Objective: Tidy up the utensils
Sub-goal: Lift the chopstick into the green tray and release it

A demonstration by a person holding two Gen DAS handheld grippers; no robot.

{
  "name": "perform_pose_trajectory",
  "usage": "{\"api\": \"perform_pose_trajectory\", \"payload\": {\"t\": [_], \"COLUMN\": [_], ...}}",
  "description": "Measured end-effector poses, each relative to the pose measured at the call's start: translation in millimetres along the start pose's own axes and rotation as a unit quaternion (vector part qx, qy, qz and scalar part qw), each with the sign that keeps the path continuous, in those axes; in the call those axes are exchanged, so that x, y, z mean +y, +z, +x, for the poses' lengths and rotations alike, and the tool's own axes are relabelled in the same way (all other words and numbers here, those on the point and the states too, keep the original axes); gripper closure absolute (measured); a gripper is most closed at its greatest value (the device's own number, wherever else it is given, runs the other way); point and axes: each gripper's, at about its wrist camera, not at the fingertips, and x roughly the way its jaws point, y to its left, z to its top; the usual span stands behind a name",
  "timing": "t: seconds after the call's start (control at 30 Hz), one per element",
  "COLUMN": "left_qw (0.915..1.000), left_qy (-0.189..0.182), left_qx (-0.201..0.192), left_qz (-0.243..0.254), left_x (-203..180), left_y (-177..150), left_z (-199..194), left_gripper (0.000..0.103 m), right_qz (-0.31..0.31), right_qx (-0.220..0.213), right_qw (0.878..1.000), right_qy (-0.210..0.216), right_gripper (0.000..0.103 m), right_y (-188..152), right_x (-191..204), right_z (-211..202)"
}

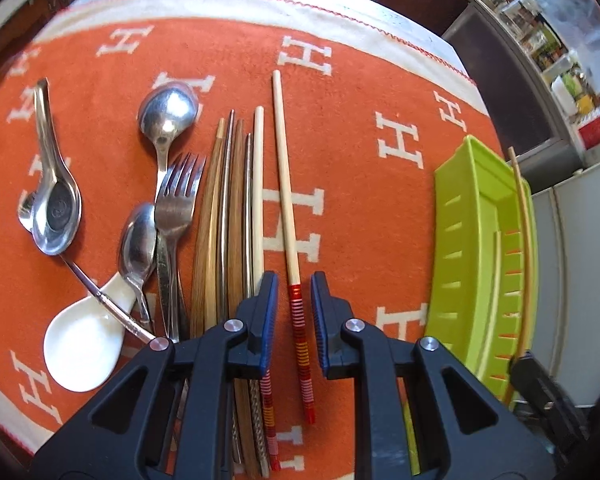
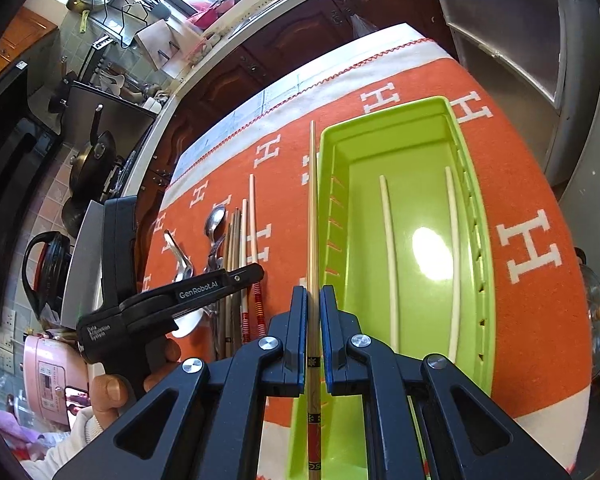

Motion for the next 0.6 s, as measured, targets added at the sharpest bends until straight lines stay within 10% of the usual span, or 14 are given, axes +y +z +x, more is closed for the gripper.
{"api": "perform_pose_trajectory", "payload": {"t": [0.23,0.6], "left_qw": [0.9908,0.9953], "left_qy": [0.089,-0.009], "left_qx": [-0.085,-0.076], "left_qz": [0.056,0.061], "left_x": [-27.6,-48.0], "left_y": [-17.5,-21.5], "left_z": [2.7,-70.8], "left_gripper": [0.1,0.1], "right_qz": [0.007,0.036], "right_qx": [-0.009,-0.007], "right_qw": [1.0,0.995], "right_qy": [-0.025,-0.091], "right_gripper": [0.097,0.094], "right_y": [-9.5,-13.9], "right_x": [-12.5,-40.7], "right_z": [-8.1,-10.4]}}
